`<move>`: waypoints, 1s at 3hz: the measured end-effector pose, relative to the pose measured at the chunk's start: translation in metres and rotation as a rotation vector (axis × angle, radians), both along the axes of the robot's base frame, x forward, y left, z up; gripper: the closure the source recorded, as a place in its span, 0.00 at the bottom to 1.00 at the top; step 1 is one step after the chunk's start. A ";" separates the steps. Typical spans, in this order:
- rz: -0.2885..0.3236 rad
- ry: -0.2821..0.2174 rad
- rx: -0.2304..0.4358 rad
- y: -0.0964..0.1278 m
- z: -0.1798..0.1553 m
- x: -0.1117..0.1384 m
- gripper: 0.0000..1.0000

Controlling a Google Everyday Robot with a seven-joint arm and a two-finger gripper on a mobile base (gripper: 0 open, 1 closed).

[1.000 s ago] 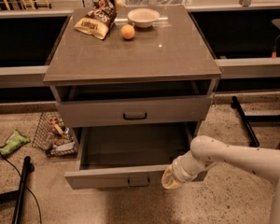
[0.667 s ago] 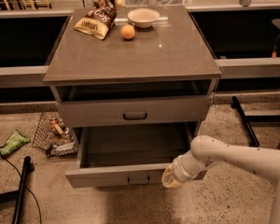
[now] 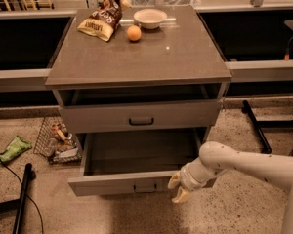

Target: Close middle drawer

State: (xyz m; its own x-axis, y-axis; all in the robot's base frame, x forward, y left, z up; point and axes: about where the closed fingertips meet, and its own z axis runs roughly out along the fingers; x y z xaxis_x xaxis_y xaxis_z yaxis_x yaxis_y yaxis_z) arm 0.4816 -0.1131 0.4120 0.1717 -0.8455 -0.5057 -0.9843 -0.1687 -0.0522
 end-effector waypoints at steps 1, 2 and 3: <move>0.000 0.000 0.000 0.000 0.000 0.000 0.04; -0.027 -0.037 0.005 0.001 0.000 0.013 0.00; -0.055 -0.075 0.011 0.002 -0.003 0.042 0.00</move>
Offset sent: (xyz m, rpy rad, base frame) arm 0.0352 0.0004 0.0034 0.0097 -0.0993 -0.0717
